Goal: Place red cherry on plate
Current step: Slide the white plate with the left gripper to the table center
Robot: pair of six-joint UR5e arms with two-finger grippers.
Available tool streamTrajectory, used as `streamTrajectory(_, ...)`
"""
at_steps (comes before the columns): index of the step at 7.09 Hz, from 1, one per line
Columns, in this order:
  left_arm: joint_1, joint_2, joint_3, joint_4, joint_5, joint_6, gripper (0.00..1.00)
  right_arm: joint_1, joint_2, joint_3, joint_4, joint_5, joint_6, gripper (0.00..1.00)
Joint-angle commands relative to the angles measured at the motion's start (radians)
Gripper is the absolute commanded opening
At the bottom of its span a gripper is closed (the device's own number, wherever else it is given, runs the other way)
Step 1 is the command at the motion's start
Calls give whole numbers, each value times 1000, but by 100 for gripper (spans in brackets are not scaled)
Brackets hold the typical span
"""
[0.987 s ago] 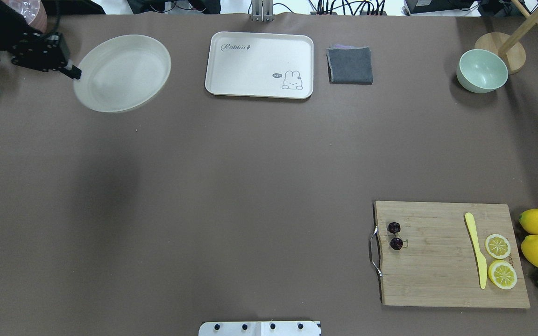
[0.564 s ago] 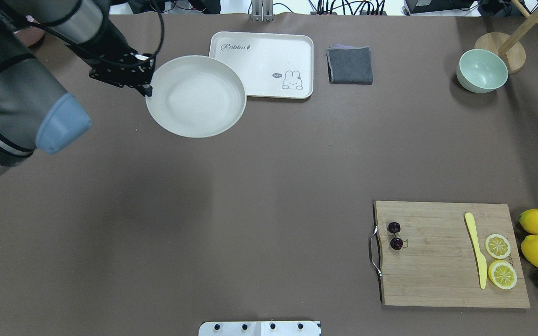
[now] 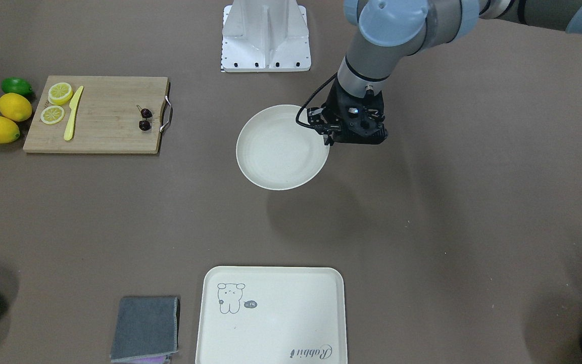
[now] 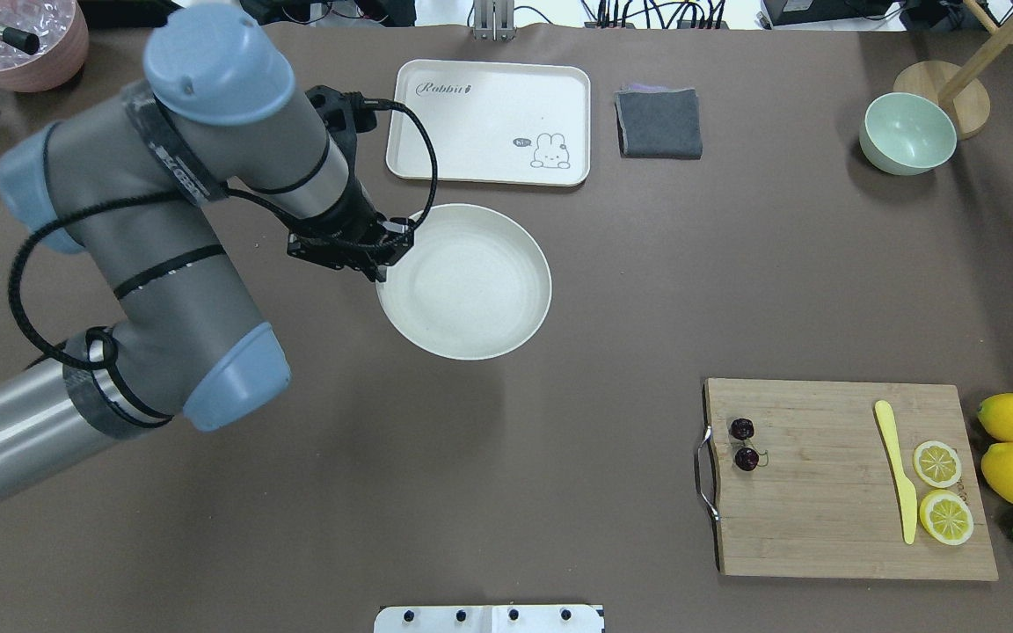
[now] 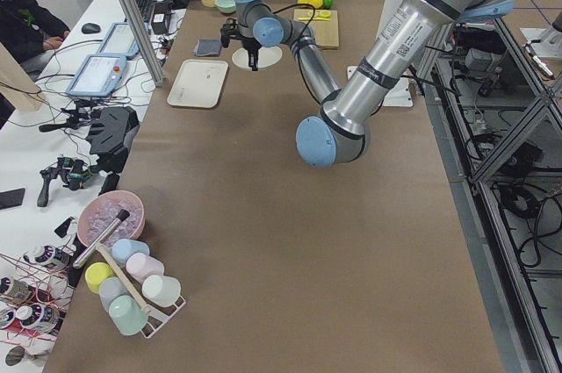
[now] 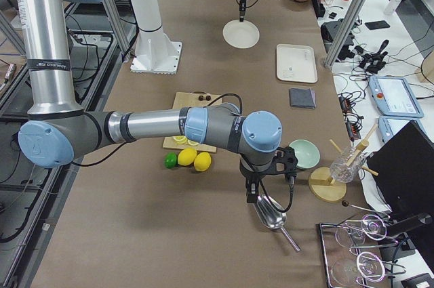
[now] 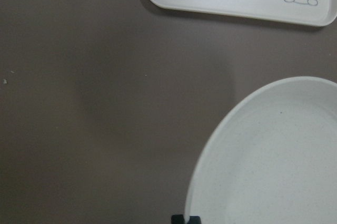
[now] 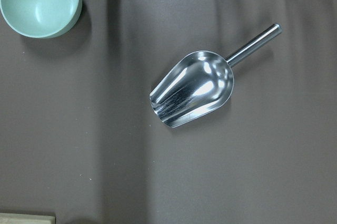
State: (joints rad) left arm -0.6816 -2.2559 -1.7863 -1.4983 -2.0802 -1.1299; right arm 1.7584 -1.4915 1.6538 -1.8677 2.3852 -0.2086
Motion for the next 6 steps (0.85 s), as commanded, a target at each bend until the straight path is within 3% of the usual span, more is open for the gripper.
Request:
streamTrajectory(1,77,37,39,-127,51,-53,0,3,-3,3,1,0,0,100)
streamTrajectory(3,134,56,106,-255,119,-96,0,30,-15,6,1,-1,-2,100)
streamTrajectory(6,155,108,154,-425,140,-111,0,38,-39,32,1,-1,-3,100)
